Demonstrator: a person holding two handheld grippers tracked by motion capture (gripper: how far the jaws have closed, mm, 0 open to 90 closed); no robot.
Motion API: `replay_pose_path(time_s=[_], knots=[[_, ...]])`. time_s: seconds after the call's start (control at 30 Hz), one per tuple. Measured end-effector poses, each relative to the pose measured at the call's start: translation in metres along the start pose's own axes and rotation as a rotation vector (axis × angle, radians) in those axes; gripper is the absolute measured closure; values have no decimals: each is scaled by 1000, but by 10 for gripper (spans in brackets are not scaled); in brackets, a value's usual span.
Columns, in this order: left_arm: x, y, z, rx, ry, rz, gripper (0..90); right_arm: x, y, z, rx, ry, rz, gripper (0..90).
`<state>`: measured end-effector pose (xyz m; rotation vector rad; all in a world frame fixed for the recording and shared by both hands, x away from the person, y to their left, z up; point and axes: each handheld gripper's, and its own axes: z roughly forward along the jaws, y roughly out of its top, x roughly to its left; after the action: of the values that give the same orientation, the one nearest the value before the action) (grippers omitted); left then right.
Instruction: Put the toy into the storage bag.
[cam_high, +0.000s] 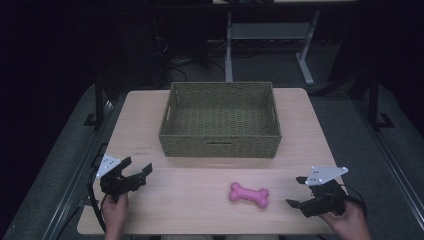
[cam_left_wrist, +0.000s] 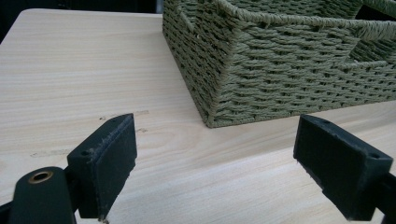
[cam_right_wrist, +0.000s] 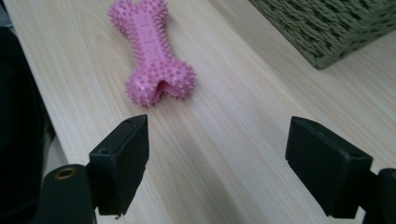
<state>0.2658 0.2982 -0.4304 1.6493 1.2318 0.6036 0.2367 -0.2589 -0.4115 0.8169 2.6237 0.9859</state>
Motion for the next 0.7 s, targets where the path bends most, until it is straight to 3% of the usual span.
replay_pose_path(time_s=[0.7], knots=[[0,0,0,0,0,-1,128,-1,23,11,41,79,-45,208]])
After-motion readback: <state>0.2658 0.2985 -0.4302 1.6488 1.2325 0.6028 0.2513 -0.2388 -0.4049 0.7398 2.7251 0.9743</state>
